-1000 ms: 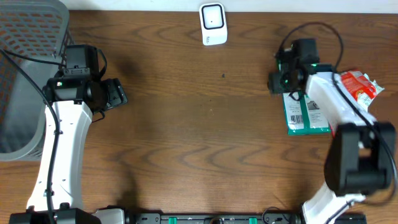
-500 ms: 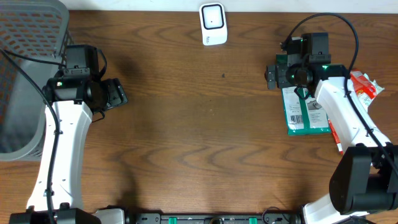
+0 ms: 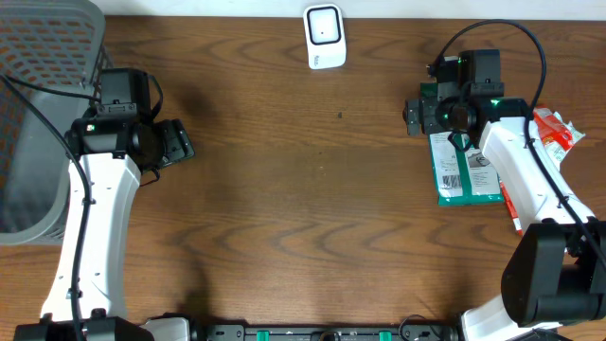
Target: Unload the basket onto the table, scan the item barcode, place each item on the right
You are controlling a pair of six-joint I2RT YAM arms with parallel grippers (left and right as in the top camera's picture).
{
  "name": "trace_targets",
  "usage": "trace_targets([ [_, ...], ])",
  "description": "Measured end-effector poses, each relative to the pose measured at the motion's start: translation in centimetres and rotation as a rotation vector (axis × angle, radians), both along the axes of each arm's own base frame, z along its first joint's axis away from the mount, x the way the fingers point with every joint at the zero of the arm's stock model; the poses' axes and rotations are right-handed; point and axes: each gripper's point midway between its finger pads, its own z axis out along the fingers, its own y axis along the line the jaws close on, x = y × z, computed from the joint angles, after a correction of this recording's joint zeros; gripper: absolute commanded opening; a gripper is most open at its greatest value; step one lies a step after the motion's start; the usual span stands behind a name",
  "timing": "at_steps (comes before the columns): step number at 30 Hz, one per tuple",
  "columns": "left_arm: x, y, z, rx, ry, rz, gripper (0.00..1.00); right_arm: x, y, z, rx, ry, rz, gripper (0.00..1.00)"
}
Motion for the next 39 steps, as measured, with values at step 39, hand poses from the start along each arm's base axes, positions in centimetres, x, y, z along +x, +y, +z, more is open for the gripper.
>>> trace_targets([
  [39,0.0,0.0,0.0,0.000,0.000,0.000,0.83,-4.0,-0.2,17.1,0.023,-0.419,0.001,0.99],
])
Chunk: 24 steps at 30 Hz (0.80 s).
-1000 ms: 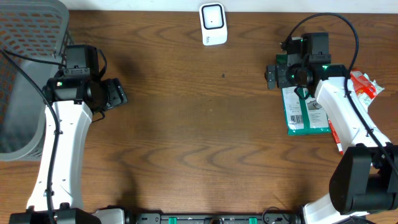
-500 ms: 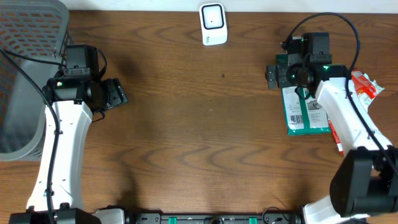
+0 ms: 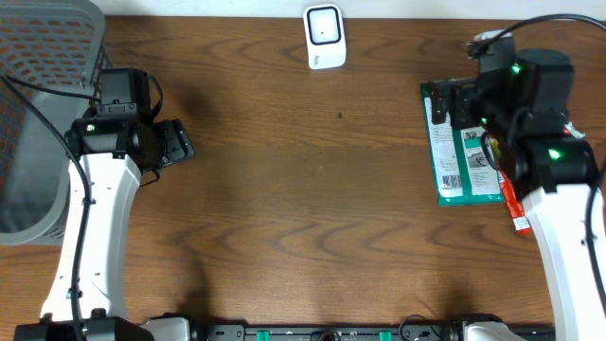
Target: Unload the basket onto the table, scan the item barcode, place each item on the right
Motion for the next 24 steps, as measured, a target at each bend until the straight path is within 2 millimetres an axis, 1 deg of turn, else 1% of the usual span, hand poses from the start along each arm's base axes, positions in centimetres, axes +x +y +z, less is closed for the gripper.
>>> trace_targets([
  [1,0.0,0.0,0.0,0.000,0.000,0.000,0.83,-0.5,0.0,1.1,0.002,-0.029,0.000,0.99],
  [2,0.0,0.0,0.0,0.000,0.000,0.000,0.84,-0.7,0.0,1.4,0.002,-0.037,0.000,0.99],
  [7,0.0,0.0,0.0,0.000,0.000,0.000,0.83,-2.8,-0.1,4.9,0.007,-0.133,0.000,0.99],
  [12,0.0,0.0,0.0,0.000,0.000,0.000,0.84,-6.0,-0.3,7.8,0.011,-0.203,0.000,0.99],
  [15,0.0,0.0,0.0,0.000,0.000,0.000,0.84,-8.5,-0.4,8.8,0.012,-0.218,0.000,0.99],
  [17,0.0,0.0,0.0,0.000,0.000,0.000,0.84,-10.5,-0.6,9.4,0.012,-0.230,0.000,0.99],
  [18,0.0,0.0,0.0,0.000,-0.001,0.000,0.83,-11.9,-0.6,9.3,0.012,-0.223,0.000,0.99],
  [21,0.0,0.0,0.0,0.000,-0.001,0.000,0.83,-14.5,-0.8,9.3,0.011,-0.213,0.000,0.99],
  [24,0.0,0.0,0.0,0.000,0.000,0.000,0.84,-17.6,-1.1,8.7,0.005,-0.191,-0.009,0.99],
])
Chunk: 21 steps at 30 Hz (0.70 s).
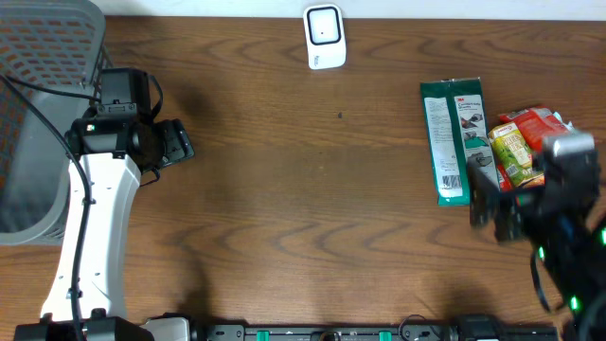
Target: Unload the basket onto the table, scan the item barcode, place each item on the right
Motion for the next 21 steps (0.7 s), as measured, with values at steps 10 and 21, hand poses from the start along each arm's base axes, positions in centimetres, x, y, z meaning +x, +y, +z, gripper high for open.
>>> trace_targets([
  [10,0.0,0.0,0.0,0.001,-0.001,0.000,0.83,-9.3,-1.6,-5.4,-0.042,0.194,-0.058,0.99],
  [21,0.0,0.0,0.0,0.000,0.000,0.000,0.83,-12.8,-2.9,-5.6,-0.055,0.022,-0.120,0.99],
])
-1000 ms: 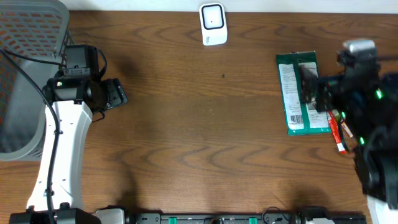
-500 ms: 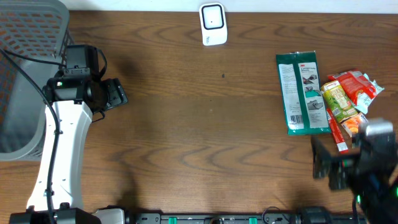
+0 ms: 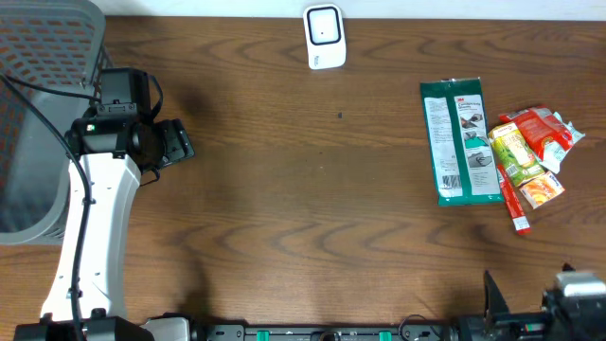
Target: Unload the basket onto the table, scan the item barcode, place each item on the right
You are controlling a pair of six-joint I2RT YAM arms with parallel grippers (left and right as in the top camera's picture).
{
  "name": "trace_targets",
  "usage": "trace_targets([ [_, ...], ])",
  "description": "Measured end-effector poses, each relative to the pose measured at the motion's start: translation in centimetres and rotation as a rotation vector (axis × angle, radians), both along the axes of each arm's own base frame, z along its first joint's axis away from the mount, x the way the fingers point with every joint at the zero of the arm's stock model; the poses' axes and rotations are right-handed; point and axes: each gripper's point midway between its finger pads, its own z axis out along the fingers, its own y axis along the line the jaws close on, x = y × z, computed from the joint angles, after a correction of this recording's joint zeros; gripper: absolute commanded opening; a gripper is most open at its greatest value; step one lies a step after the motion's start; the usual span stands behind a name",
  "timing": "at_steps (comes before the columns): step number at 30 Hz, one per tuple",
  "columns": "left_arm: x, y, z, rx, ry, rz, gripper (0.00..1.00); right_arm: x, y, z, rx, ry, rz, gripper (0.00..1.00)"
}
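Observation:
A green flat package (image 3: pixel 459 142) lies on the wooden table at the right, a barcode on its white label facing up. The white scanner (image 3: pixel 324 36) stands at the table's far edge, in the middle. My left gripper (image 3: pixel 178 143) hovers at the left, far from both; its dark fingers blur together. My right arm (image 3: pixel 573 301) is drawn back to the bottom right corner. Only a dark tip of the right gripper (image 3: pixel 491 294) shows there, well short of the package, holding nothing I can see.
A pile of red, green and orange snack packets (image 3: pixel 530 152) touches the package's right side. A grey mesh basket (image 3: pixel 38 114) fills the far left, behind the left arm.
My right arm has moved from just below the snack packets down to the bottom right corner. The package, packets and left arm are unchanged.
My right gripper first stood over the top of the green package, covering the packets. Then it sat over the package's right side. Later it was off the package, in front of the packets, which lay uncovered. Now it is at the bottom edge. The package's top end lies farther back than at first.

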Motion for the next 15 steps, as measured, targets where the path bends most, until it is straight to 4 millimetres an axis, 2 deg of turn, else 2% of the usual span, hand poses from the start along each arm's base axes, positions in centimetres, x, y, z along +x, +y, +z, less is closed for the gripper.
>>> trace_targets([
  [3,0.0,0.0,0.0,0.000,0.000,0.000,0.84,0.1,-0.1,-0.7,0.001,-0.063,-0.007,0.99],
  [6,0.0,0.0,0.0,0.000,0.000,0.000,0.84,1.2,-0.2,-1.1,0.003,-0.142,-0.013,0.99],
  [15,0.0,0.0,0.0,0.000,0.000,0.000,0.84,6.7,0.1,-0.2,0.020,-0.437,-0.017,0.99],
])
